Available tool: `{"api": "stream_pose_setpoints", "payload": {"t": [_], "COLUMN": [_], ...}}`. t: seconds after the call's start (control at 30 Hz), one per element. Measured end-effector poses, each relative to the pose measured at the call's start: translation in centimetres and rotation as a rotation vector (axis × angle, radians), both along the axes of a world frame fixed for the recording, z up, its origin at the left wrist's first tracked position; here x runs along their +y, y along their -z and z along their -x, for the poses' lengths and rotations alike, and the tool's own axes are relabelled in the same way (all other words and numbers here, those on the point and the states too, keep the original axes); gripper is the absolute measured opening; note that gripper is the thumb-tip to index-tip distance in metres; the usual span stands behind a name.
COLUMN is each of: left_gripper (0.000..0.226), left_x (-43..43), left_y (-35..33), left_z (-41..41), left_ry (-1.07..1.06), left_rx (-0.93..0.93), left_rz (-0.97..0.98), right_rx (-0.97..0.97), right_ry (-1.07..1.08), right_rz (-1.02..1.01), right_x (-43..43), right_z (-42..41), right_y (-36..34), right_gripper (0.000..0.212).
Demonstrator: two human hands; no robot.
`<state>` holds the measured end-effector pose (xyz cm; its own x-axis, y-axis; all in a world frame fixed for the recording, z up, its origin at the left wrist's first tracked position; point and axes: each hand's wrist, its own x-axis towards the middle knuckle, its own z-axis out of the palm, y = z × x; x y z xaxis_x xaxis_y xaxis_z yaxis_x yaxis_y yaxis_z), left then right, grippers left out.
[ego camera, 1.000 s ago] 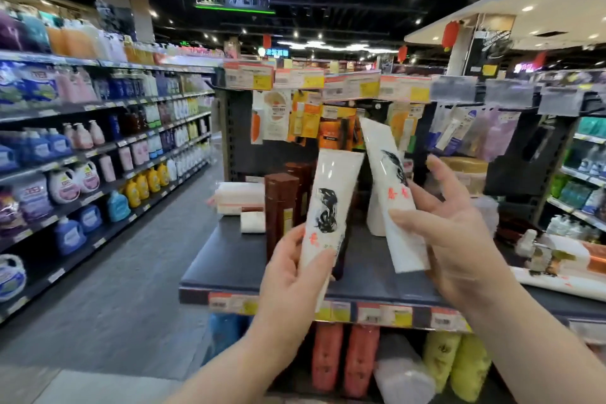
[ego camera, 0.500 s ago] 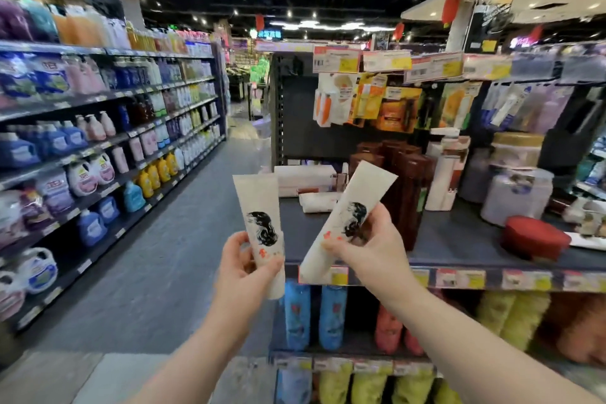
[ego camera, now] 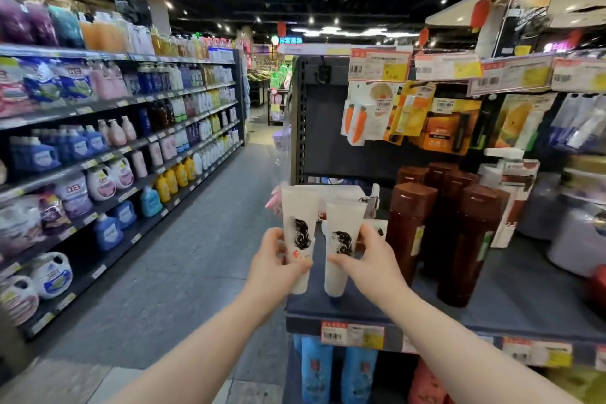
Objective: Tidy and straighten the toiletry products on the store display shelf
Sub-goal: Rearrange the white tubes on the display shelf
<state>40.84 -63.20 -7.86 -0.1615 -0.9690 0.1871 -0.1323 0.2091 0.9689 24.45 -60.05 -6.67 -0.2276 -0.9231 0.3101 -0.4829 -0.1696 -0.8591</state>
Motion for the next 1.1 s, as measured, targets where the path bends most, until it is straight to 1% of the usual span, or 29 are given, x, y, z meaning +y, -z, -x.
{"api": "stream_pose_setpoints", "payload": {"t": [0.1,0.23,0.3,0.4,0.47,0.57,0.7,0.83,0.97,1.1], "left_gripper": [0.04,0.045,0.047,0.047,0.046,0.047,0.048,0.049,0.048,0.046], "left_x": [-1.0,-1.7,-2.1,-2.6,-2.9,-3.5,-4.0,-4.2,-4.4,-4.5], "left_y": [1.7,3.6,4.0,4.5,4.9,5.0,4.7,4.8,4.9,4.8], "left_z": [0.9,1.5,1.3,0.8,0.5,0.4,1.2,1.5,1.2,1.1], "left_ry": [0.039,0.085,0.101,0.18,0.227,0.275,0.332,0.366,0.409,0.431], "left_rx": [-0.015,-0.063,-0.098,-0.145,-0.168,-0.208,-0.284,-0.313,-0.339,-0.348], "left_rz": [-0.037,-0.04,-0.026,-0.042,-0.057,-0.059,-0.009,0.047,0.054,0.049], "right_rx": [0.011,0.02,0.032,0.086,0.122,0.118,0.132,0.137,0.121,0.127], "right_ry": [-0.02,-0.063,-0.08,-0.078,-0.058,0.001,0.081,0.172,0.222,0.26], "right_rz": [-0.013,-0.03,-0.083,-0.189,-0.228,-0.274,-0.303,-0.292,-0.284,-0.284], "right_x": [-0.6,-0.6,-0.4,0.0,0.1,0.2,0.8,1.4,1.7,1.8], "right_z": [0.5,1.0,0.9,0.5,0.5,1.2,1.4,0.6,0.0,-0.3], "right_y": [1.1,1.7,2.3,3.6,4.1,3.9,3.7,3.8,3.9,3.8], "right_gripper": [0.035,0.04,0.042,0.047,0.043,0.035,0.04,0.049,0.05,0.047]}}
